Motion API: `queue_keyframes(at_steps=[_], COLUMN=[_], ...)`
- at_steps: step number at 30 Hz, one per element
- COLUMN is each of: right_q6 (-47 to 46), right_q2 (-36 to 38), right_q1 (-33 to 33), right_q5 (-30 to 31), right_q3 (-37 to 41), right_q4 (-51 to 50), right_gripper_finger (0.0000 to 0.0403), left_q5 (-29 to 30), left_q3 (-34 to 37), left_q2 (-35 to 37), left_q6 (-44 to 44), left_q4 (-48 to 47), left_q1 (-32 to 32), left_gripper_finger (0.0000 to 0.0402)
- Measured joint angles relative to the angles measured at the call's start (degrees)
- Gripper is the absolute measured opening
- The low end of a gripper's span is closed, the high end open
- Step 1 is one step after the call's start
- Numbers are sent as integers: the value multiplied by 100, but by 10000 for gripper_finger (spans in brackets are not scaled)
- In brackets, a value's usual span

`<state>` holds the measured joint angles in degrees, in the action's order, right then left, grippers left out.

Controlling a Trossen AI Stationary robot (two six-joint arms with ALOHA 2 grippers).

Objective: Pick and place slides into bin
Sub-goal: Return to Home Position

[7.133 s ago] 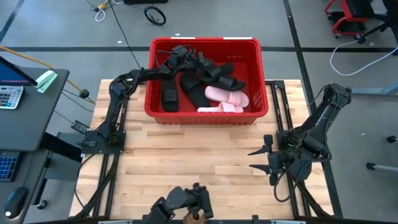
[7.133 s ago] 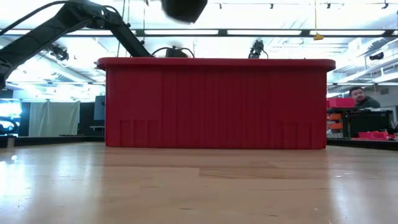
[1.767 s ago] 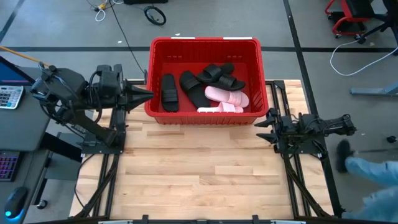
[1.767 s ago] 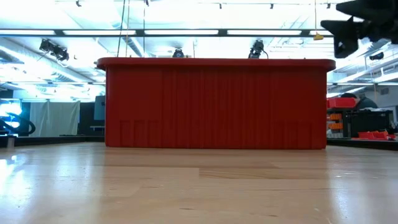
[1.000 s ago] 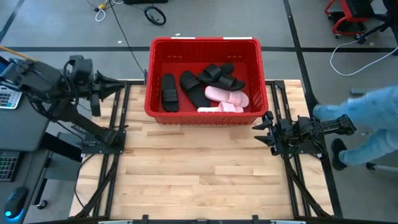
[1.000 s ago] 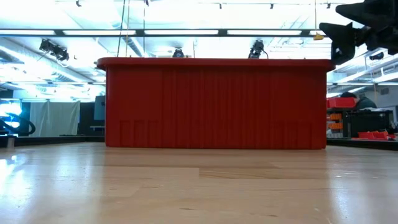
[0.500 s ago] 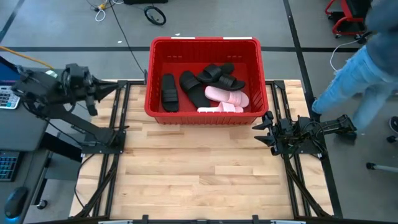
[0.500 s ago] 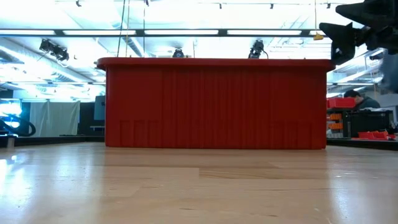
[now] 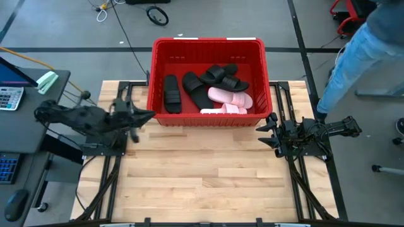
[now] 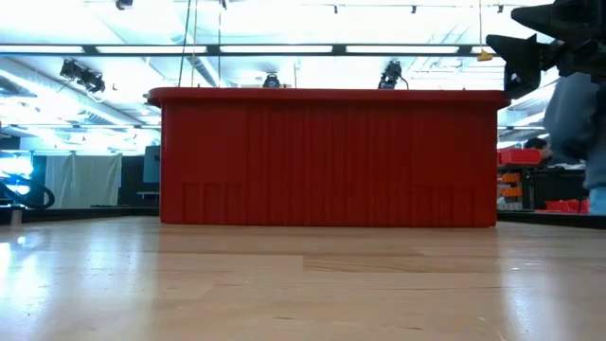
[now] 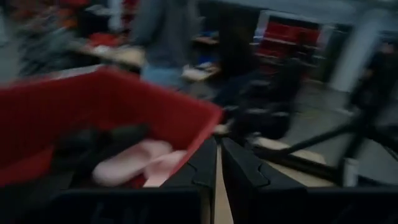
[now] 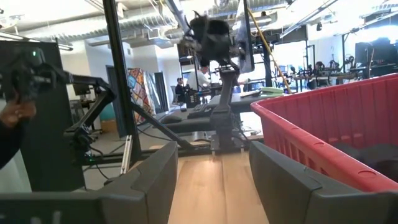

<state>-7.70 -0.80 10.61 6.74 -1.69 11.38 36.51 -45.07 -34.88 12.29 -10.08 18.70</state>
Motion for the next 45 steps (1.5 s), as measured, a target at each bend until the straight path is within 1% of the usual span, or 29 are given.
queue_keyframes(at_steps=[2,7,9,13,17,23,30,38,45], right_q6=[-1,-2,-2,-4,-4,-6,-7,-9,-7], right_q2=[0,0,0,0,0,0,0,0,0], right_q1=[0,0,0,0,0,0,0,0,0], right_q5=[0,0,1,1,2,2,2,2,2], right_q3=[0,0,-1,0,0,-2,-2,-2,-2], right_q4=[0,0,0,0,0,-1,-2,0,-2], right_gripper_finger=[206,206,206,206,206,206,206,206,206], left_q5=[133,71,-153,-906,-1005,-1146,-1205,-1211,-1209], left_q3=[456,1606,2038,2794,3312,3635,3745,3807,3807], left_q2=[88,546,806,1201,1531,1778,1765,1765,1765], left_q6=[284,1022,1101,1000,914,899,893,464,947], left_q4=[264,747,1105,2171,2791,2979,2984,2941,2936], left_q1=[-152,-539,-658,-763,-767,-760,-760,-760,-760], left_gripper_finger=[29,37,40,38,31,30,41,30,33])
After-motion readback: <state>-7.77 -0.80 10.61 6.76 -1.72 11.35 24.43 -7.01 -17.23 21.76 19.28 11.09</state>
